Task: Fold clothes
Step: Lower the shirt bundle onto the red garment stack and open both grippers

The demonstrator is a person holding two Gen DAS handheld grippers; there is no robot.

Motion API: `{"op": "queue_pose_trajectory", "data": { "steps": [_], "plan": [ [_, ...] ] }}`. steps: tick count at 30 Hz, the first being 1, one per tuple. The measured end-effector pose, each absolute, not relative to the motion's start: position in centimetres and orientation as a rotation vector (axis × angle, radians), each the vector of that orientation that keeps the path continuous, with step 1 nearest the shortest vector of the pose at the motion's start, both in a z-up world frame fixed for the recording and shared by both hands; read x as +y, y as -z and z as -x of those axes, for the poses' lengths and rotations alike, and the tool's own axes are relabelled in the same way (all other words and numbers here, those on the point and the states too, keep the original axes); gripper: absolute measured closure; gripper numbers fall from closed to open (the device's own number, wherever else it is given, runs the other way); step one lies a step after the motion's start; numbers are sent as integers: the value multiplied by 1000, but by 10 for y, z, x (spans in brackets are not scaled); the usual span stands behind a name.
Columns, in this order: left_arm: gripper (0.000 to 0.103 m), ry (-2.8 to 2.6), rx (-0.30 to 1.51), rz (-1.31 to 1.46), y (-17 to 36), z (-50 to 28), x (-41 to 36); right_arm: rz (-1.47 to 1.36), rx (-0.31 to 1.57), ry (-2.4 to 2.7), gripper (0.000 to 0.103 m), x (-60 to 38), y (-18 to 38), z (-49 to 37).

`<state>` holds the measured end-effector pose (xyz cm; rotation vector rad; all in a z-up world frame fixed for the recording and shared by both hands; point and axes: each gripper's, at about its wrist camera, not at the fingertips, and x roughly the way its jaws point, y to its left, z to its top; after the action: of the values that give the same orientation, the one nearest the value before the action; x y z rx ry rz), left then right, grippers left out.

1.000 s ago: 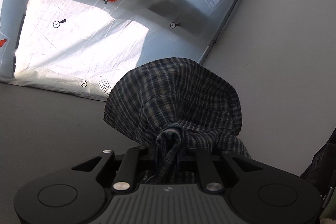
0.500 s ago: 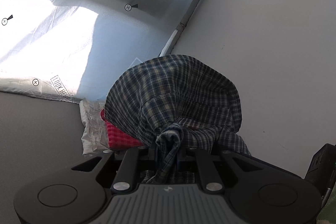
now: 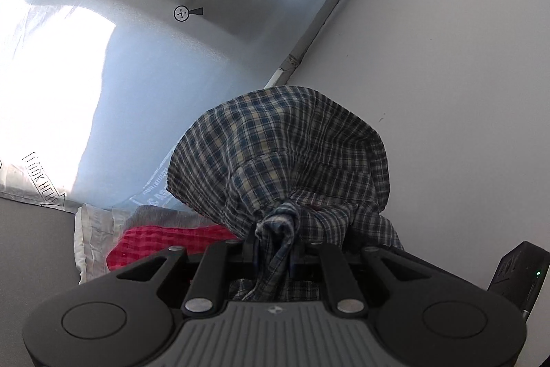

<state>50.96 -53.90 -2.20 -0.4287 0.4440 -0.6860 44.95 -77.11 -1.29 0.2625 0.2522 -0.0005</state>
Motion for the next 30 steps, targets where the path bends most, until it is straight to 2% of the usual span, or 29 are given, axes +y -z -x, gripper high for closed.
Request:
{"op": "queue_pose_trajectory", "data": {
  "steps": [5,8,10,12,13,14,15,17,20,21,26,27,28,29,30],
  "plan": [
    [87,600,479,442,46,-586,-550,-198,306,-8,72,-785,28,-530],
    [85,486,541,423,69,-625,-555,-188,328,2,64,-790,47,-572],
    [78,420,581,403,80,-643,-557,-155,337,39,50,-789,55,-591],
    [67,338,603,384,81,-649,-555,-96,318,71,46,-781,55,-598],
    [64,301,588,387,79,-647,-551,-64,293,89,39,-777,54,-597],
    [55,267,555,400,74,-643,-545,-30,255,116,31,-773,53,-592],
    [48,243,512,417,69,-636,-539,3,218,143,17,-768,52,-587],
    [41,241,428,443,60,-621,-533,72,168,132,15,-759,50,-578],
    [32,315,413,365,59,-613,-551,126,166,43,16,-749,53,-573],
    [26,329,420,336,63,-612,-558,112,202,5,16,-747,58,-578],
    [22,215,570,376,117,-638,-574,-31,482,-72,15,-756,100,-623],
    [21,187,606,393,129,-644,-572,-62,527,-72,12,-761,109,-631],
    [20,168,638,415,140,-650,-570,-85,544,-72,6,-766,116,-634],
    [13,163,661,444,151,-654,-566,-111,555,-72,2,-770,123,-637],
    [10,163,673,465,160,-657,-563,-136,567,-73,0,-775,131,-640]
  ]
}}
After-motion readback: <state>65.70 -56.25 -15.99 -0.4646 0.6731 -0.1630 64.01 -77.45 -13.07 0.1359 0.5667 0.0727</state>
